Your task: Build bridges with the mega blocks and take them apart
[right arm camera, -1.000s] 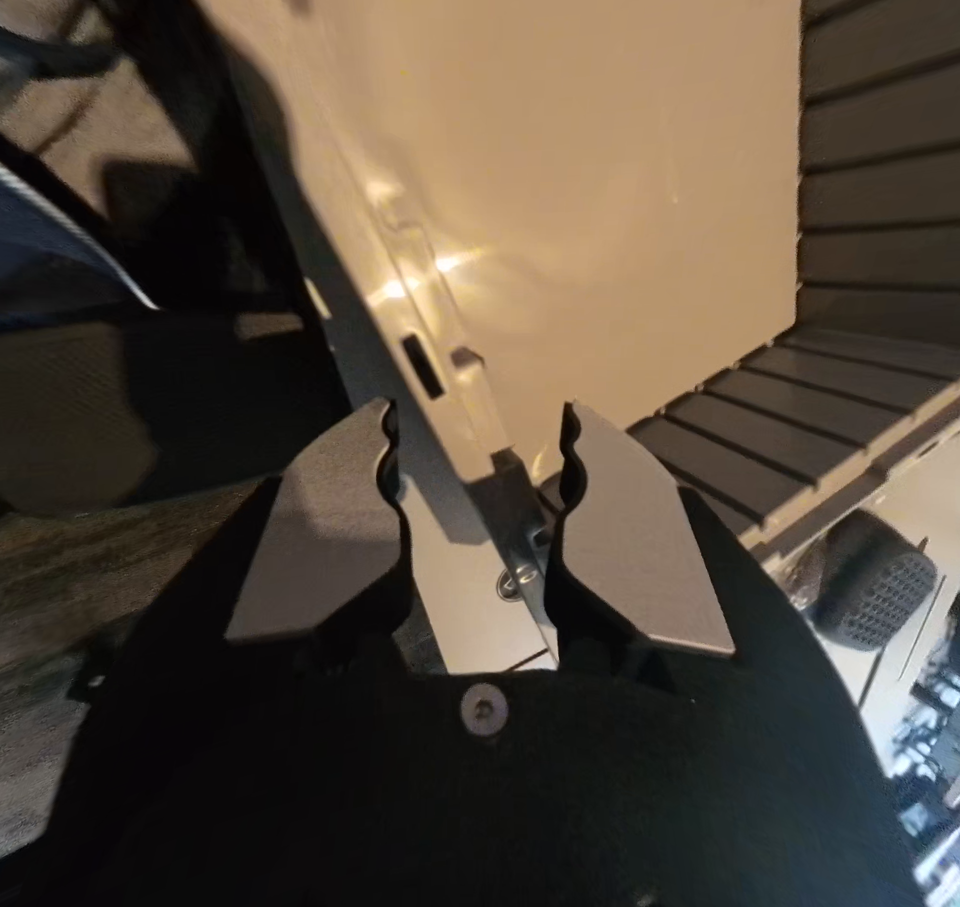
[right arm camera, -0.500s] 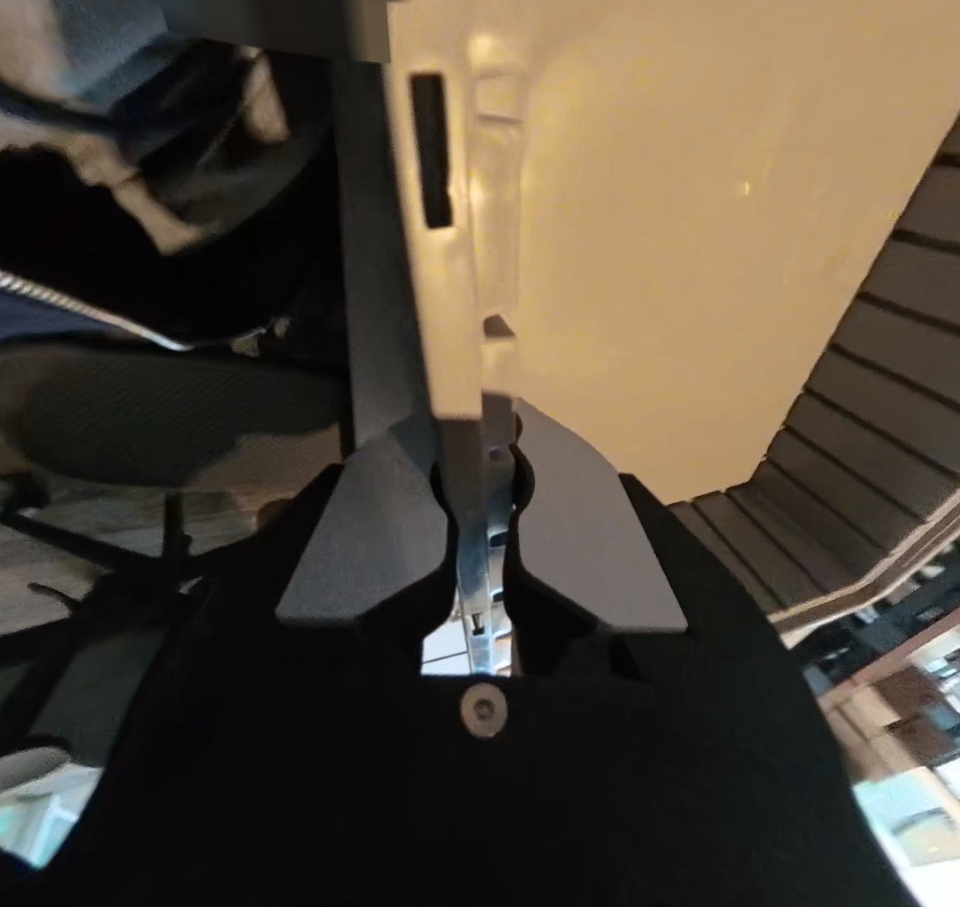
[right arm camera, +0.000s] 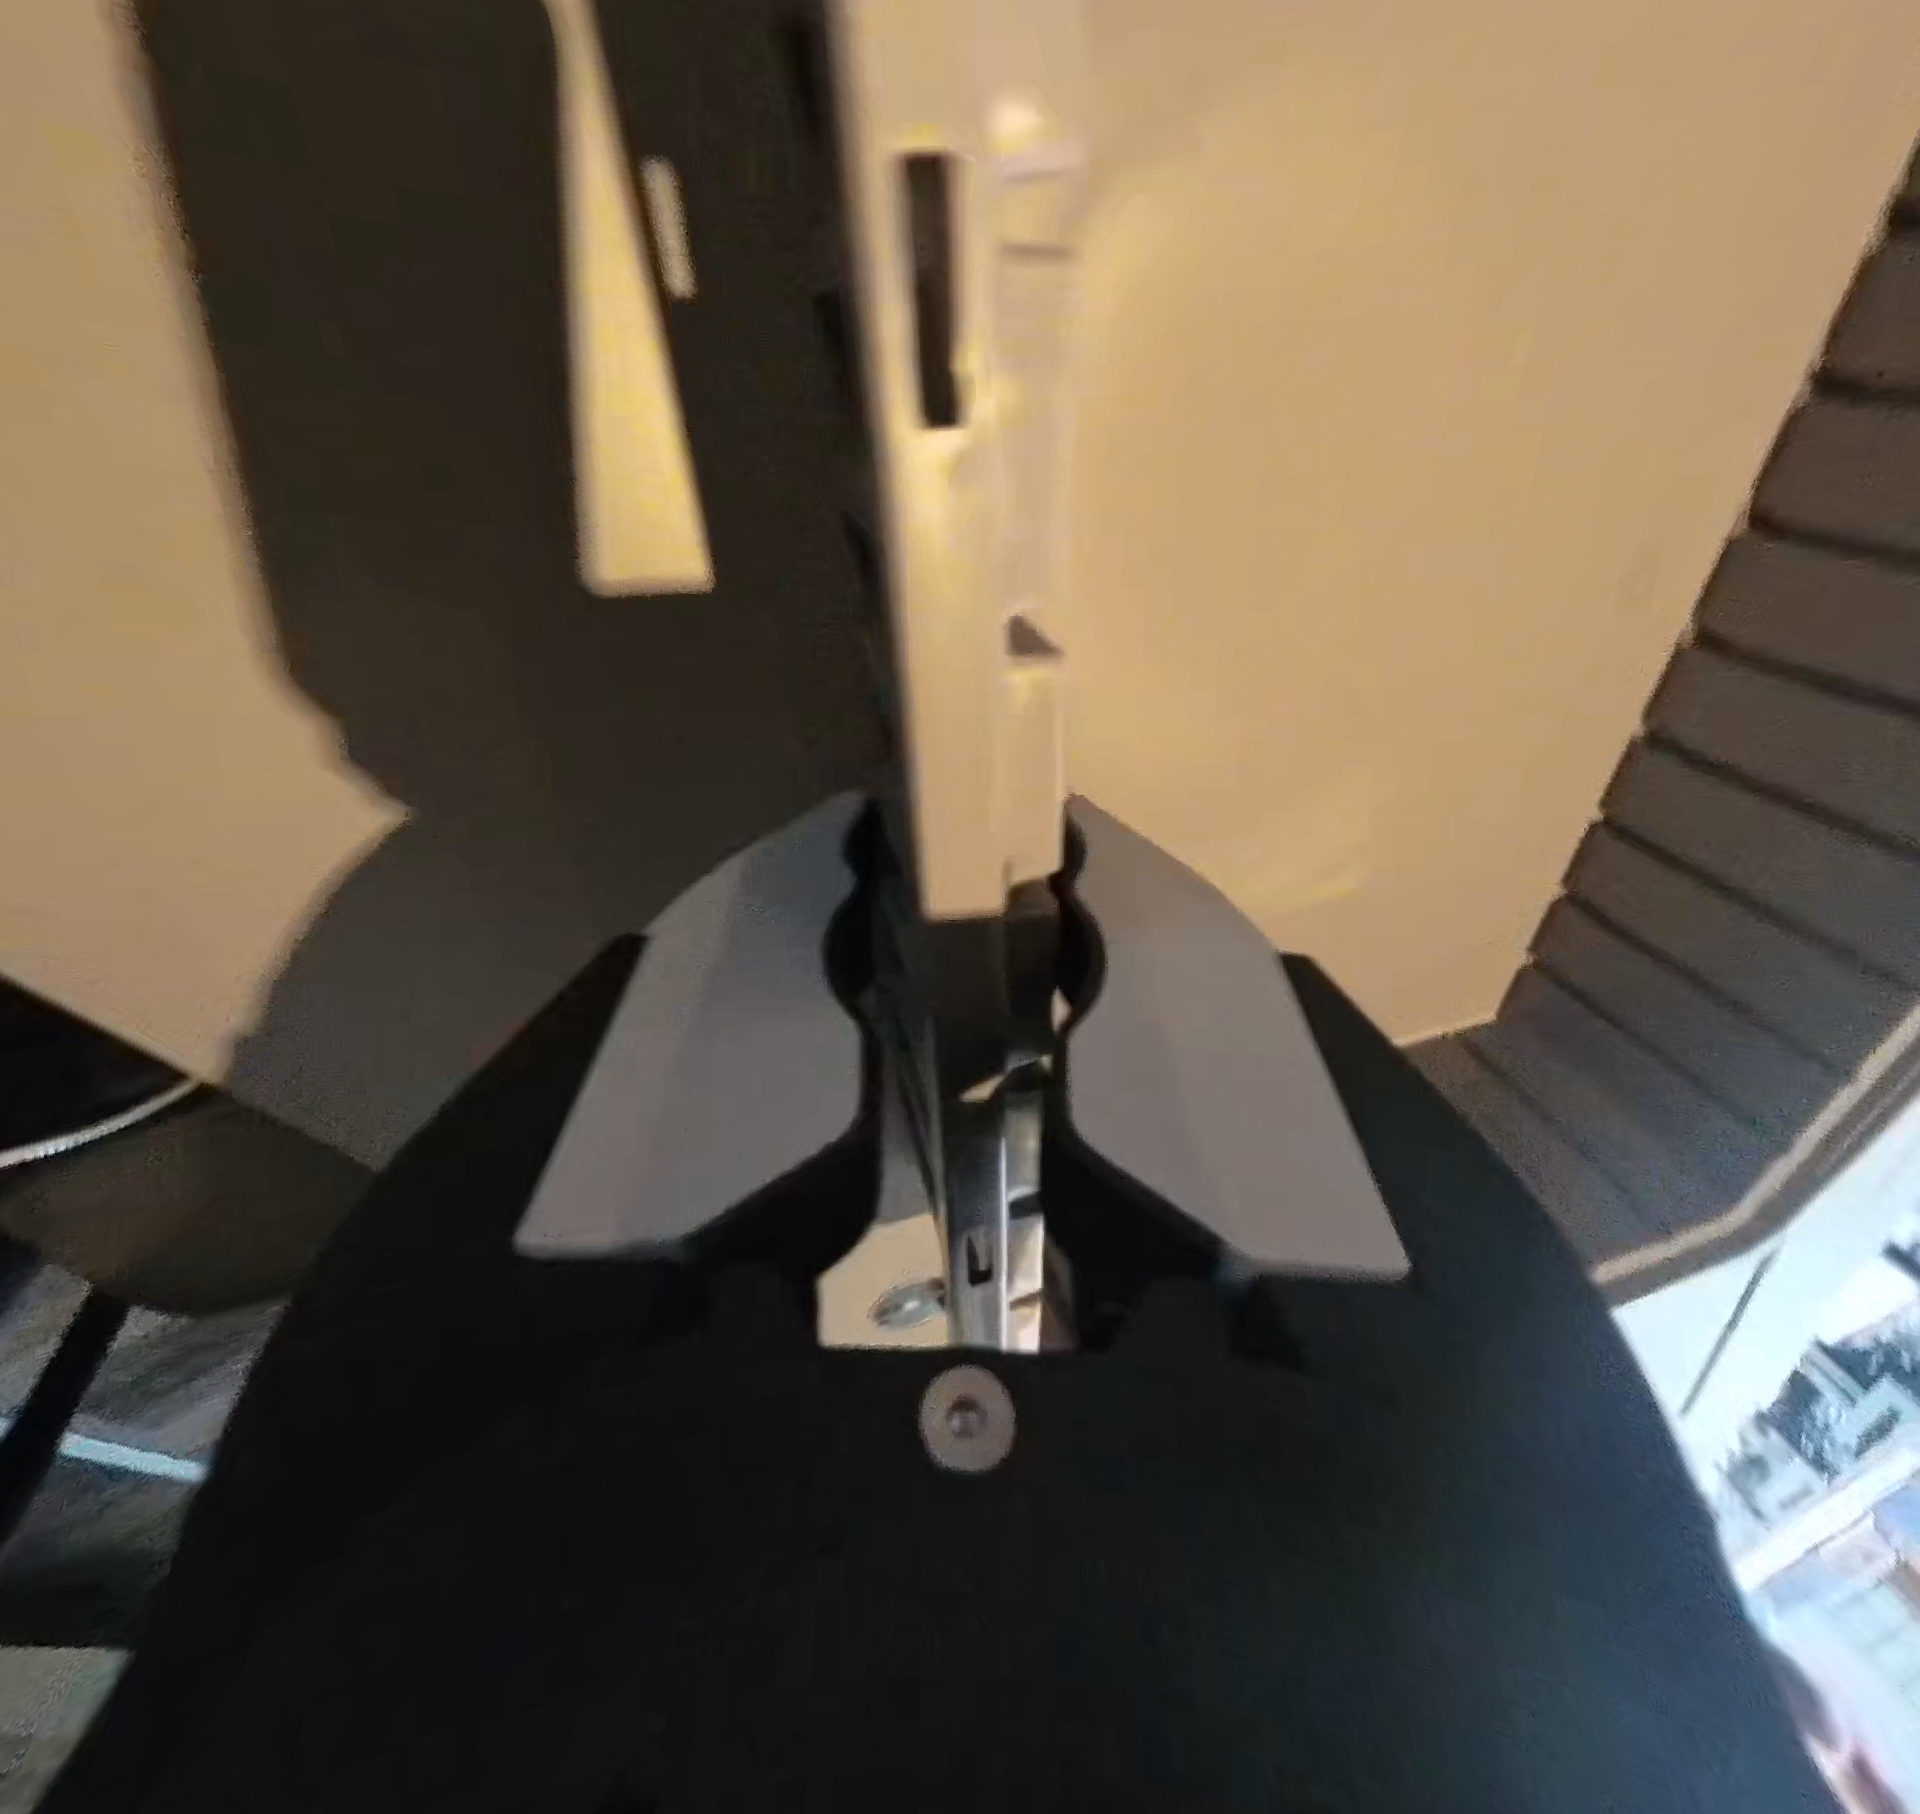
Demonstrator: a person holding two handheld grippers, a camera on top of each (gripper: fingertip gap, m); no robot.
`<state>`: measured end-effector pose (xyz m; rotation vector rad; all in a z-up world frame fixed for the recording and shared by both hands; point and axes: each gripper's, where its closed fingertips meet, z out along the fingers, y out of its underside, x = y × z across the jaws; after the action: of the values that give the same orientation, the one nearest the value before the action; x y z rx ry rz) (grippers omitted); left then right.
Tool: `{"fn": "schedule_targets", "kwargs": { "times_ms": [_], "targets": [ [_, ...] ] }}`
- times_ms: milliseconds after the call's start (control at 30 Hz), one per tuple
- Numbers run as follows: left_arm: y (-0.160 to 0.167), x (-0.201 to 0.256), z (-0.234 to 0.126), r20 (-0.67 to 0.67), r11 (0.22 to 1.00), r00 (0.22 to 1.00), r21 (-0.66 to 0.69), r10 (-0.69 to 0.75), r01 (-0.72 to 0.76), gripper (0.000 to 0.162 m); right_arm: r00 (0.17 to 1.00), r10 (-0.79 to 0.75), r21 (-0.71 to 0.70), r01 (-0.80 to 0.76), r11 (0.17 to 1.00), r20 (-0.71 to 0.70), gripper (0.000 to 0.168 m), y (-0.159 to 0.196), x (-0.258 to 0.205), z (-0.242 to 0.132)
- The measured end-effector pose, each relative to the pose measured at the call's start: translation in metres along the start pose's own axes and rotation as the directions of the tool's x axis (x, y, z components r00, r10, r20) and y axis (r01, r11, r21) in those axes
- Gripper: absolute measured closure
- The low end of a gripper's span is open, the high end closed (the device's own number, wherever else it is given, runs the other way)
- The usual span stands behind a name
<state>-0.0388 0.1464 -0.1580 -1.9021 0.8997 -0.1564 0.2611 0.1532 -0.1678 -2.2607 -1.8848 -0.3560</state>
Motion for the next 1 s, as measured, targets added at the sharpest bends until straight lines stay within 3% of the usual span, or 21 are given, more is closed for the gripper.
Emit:
{"fn": "schedule_targets", "kwargs": {
  "times_ms": [67, 133, 200, 233, 267, 400, 500, 633, 833, 1000],
  "targets": [
    [0.001, 0.004, 0.002, -0.007, 1.0, 1.0, 0.014, 0.018, -0.017, 0.126, 0.994, -0.104, 0.024, 0.103, 0.994, 0.025, 0.111, 0.004, 0.001, -0.008],
    [0.002, 0.004, 0.001, -0.003, 0.999, 0.999, 0.026, 0.038, -0.038, 0.126, 0.962, -0.262, 0.051, 0.267, 0.962, -0.076, 0.106, 0.018, 0.019, -0.026],
    [0.002, 0.002, -0.001, 0.004, 0.998, 0.999, 0.041, 0.048, -0.048, 0.126, 0.909, -0.384, 0.098, 0.402, 0.91, -0.163, 0.087, 0.04, 0.037, -0.048],
    [0.001, 0.0, -0.002, 0.006, 0.998, 0.999, 0.047, 0.043, -0.043, 0.126, 0.905, -0.399, 0.15, 0.42, 0.895, -0.15, 0.093, 0.051, 0.039, -0.061],
    [0.001, -0.001, -0.002, 0.008, 0.998, 0.999, 0.053, 0.034, -0.035, 0.126, 0.901, -0.399, 0.179, 0.426, 0.887, -0.171, 0.11, 0.065, 0.049, -0.074],
    [0.0, -0.001, 0.0, -0.004, 0.998, 1.0, 0.062, 0.009, -0.009, 0.126, 0.875, -0.407, 0.106, 0.445, 0.889, -0.262, 0.12, 0.139, 0.099, -0.106],
    [-0.001, 0.001, 0.004, -0.003, 0.998, 1.0, 0.056, 0.028, -0.027, 0.126, 0.853, -0.465, -0.034, 0.471, 0.882, -0.236, 0.121, 0.185, 0.121, -0.09],
    [0.003, 0.003, 0.008, 0.002, 0.998, 0.999, 0.04, 0.053, -0.053, 0.126, 0.715, -0.668, -0.26, 0.618, 0.742, -0.207, 0.111, 0.206, 0.135, -0.051],
    [0.012, 0.0, 0.009, -0.003, 0.999, 1.0, 0.021, 0.029, -0.029, 0.126, 0.53, -0.835, -0.336, 0.767, 0.546, -0.147, 0.097, 0.191, 0.131, -0.015],
    [0.013, -0.001, 0.011, -0.01, 1.0, 1.0, 0.015, 0.027, -0.027, 0.126, 0.524, -0.852, -0.341, 0.798, 0.498, -0.019, 0.108, 0.197, 0.119, 0.015]
  ]
}}
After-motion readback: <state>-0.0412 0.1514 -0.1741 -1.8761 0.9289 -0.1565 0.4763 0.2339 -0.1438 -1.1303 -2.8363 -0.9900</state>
